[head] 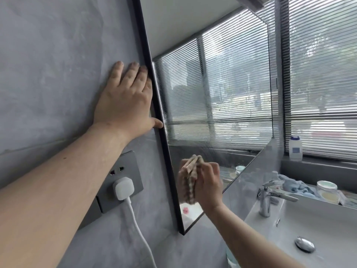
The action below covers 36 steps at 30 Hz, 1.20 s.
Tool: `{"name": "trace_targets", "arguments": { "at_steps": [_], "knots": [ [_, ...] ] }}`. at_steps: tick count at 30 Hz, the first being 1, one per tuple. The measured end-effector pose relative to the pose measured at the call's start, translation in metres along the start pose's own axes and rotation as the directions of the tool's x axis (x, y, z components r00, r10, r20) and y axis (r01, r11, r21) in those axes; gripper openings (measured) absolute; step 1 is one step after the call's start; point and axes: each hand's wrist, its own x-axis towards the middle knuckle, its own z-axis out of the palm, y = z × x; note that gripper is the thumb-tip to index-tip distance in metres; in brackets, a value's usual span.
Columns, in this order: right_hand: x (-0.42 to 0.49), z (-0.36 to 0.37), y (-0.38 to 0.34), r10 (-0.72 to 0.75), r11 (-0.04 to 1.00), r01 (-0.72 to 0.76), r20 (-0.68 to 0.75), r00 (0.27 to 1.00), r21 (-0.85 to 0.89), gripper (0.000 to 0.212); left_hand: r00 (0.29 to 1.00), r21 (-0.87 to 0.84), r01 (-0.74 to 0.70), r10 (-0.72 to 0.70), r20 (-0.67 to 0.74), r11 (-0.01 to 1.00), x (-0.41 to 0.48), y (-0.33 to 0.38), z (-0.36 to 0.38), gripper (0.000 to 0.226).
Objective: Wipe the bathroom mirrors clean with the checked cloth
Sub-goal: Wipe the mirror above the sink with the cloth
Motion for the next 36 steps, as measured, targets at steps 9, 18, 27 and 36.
{"name": "trace_targets", "arguments": {
  "at_steps": [9, 18, 27, 36],
  "knots": [
    [0.009, 0.004, 0.051, 0.678, 0.728, -0.685, -0.180, 0.713, 0.032, 0.010, 1.000, 0.014, -0.002, 0.002, -0.020, 1.000, 0.001, 0.000, 0.002, 0.120],
    [-0.095, 0.001, -0.003, -0.059, 0.998, 0.059, -0.020, 0.998, 0.001, 0.022, 0.999, -0.003, -0.008, 0.008, -0.051, 1.000, 0.001, 0.000, 0.006, 0.118],
    [-0.059, 0.003, -0.012, -0.432, 0.901, 0.433, -0.027, 0.901, 0.008, 0.022, 0.999, 0.000, 0.000, 0.000, -0.047, 1.000, 0.002, 0.000, 0.006, 0.119],
    [0.083, 0.008, -0.091, -0.355, 0.931, 0.362, -0.112, 0.928, 0.046, 0.027, 1.000, -0.011, 0.004, -0.004, -0.030, 1.000, 0.002, 0.000, 0.005, 0.119]
  ]
}}
